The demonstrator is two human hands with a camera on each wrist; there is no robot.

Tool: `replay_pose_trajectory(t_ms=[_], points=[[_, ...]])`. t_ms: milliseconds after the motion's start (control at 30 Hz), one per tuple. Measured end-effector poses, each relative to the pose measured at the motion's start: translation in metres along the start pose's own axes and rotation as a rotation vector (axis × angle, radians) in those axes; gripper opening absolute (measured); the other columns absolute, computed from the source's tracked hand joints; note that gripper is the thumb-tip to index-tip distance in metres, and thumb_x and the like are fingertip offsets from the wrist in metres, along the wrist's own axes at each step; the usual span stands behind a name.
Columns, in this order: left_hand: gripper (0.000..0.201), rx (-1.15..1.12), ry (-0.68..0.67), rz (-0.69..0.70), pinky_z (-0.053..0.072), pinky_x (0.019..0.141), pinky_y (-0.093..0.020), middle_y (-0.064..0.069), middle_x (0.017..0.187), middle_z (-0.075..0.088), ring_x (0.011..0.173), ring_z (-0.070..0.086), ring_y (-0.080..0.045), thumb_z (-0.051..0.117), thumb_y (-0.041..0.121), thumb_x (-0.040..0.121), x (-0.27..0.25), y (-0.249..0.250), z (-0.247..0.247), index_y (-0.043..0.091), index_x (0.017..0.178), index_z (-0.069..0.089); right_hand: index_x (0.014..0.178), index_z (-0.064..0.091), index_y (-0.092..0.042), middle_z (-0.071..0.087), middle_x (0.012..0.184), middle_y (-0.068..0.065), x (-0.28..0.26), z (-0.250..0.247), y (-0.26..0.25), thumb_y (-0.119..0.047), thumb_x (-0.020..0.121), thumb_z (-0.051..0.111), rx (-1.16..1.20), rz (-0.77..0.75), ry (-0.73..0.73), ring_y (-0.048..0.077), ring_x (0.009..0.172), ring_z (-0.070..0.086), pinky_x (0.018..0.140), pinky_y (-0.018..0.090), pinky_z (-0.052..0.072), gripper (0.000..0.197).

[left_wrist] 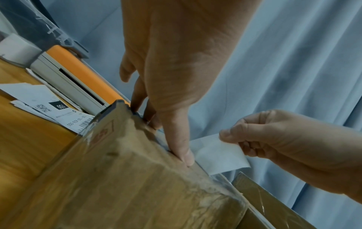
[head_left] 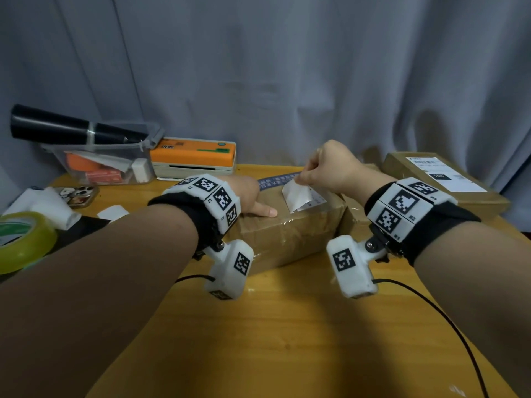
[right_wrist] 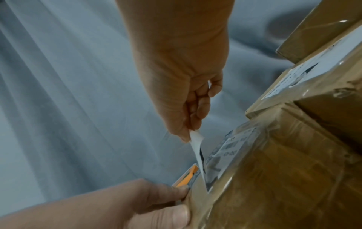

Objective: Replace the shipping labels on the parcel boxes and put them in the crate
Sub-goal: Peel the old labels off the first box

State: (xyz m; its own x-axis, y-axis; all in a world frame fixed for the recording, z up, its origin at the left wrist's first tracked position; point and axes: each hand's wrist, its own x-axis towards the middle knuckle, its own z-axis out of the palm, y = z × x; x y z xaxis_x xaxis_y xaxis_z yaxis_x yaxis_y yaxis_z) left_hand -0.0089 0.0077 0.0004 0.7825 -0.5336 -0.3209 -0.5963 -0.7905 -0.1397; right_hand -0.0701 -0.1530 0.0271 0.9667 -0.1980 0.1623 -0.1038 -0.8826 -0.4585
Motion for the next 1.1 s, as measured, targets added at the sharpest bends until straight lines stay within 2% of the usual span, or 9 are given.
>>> replay_pose_trajectory(t_ms=[133,333,500,600,733,833,967,1033,1100], points=[[0.083,-0.007,-0.013,-0.013,0.045,0.096,-0.035,-0.009,0.122,0.060,0.110,0.057,-0.025,0.037,0.071,0.083,-0.001,0.001,-0.001,0.006,0.133,0.045,0.055,0.060,-0.019,0.054,0.055,-0.004,0.002,-0.002,0.005,-0.025,0.077,0.077,-0.003,0.033,0.018,0.007,0.051,0.050,0.047,0.020,0.035,0.029],[0.080,0.000,-0.012,-0.010,0.045,0.096,-0.034,-0.010,0.120,0.060,0.109,0.057,-0.025,0.037,0.069,0.085,-0.003,0.002,-0.002,0.005,0.132,0.046,0.050,0.054,-0.022,0.051,0.054,-0.006,0.012,-0.003,0.004,-0.023,0.076,0.075,-0.023,0.048,0.077,0.006,0.052,0.048,0.062,0.025,0.038,0.034],[0.074,-0.021,-0.005,-0.012,0.046,0.084,-0.029,-0.007,0.111,0.063,0.101,0.060,-0.023,0.041,0.068,0.084,-0.002,0.003,-0.002,0.008,0.125,0.052,0.066,0.060,-0.010,0.049,0.056,0.000,0.012,-0.020,0.003,-0.022,0.082,0.069,0.262,0.044,0.223,0.008,0.047,0.042,0.048,0.017,0.039,0.023],[0.072,-0.047,0.000,-0.017,0.045,0.083,-0.028,-0.008,0.112,0.064,0.101,0.060,-0.023,0.043,0.067,0.084,-0.002,0.003,-0.002,0.008,0.124,0.052,0.075,0.063,-0.008,0.051,0.057,0.000,0.005,-0.031,0.005,-0.021,0.083,0.070,0.275,0.041,0.118,0.005,0.045,0.044,0.041,0.009,0.038,0.016],[0.068,-0.095,0.033,0.004,0.048,0.084,-0.029,-0.006,0.108,0.065,0.097,0.062,-0.021,0.047,0.066,0.083,-0.001,0.001,0.000,0.009,0.120,0.055,0.065,0.058,-0.014,0.052,0.058,-0.003,-0.002,-0.018,0.013,-0.022,0.083,0.070,0.265,0.041,0.106,0.006,0.052,0.045,0.053,0.020,0.038,0.023],[0.069,-0.125,0.039,0.018,0.049,0.089,-0.032,-0.006,0.111,0.064,0.099,0.060,-0.022,0.050,0.064,0.082,-0.002,-0.003,0.001,0.011,0.126,0.051,0.064,0.057,-0.016,0.055,0.061,-0.002,-0.004,-0.007,0.021,-0.020,0.082,0.072,0.310,0.041,0.110,0.012,0.059,0.050,0.062,0.025,0.043,0.024],[0.072,-0.141,0.058,0.015,0.045,0.097,-0.035,-0.004,0.127,0.057,0.112,0.056,-0.022,0.053,0.058,0.084,-0.008,-0.014,-0.001,0.014,0.140,0.039,0.075,0.061,-0.014,0.063,0.079,0.009,-0.009,-0.004,0.030,-0.010,0.083,0.070,0.415,-0.001,0.095,0.018,0.073,0.057,0.072,0.034,0.050,0.012],[0.068,-0.153,0.103,0.022,0.045,0.098,-0.035,-0.004,0.129,0.056,0.113,0.055,-0.022,0.056,0.053,0.086,-0.009,-0.017,-0.001,0.014,0.140,0.040,0.084,0.063,-0.012,0.064,0.082,0.008,-0.014,-0.003,0.032,-0.009,0.085,0.068,0.425,-0.041,0.068,0.015,0.073,0.057,0.071,0.030,0.050,0.005],[0.060,-0.202,0.145,0.042,0.046,0.098,-0.036,-0.003,0.128,0.057,0.113,0.056,-0.022,0.059,0.045,0.087,-0.010,-0.016,0.001,0.014,0.136,0.046,0.081,0.061,-0.017,0.065,0.079,0.002,-0.017,0.000,0.032,-0.008,0.087,0.064,0.447,-0.071,0.027,0.010,0.069,0.057,0.067,0.024,0.048,0.012]])
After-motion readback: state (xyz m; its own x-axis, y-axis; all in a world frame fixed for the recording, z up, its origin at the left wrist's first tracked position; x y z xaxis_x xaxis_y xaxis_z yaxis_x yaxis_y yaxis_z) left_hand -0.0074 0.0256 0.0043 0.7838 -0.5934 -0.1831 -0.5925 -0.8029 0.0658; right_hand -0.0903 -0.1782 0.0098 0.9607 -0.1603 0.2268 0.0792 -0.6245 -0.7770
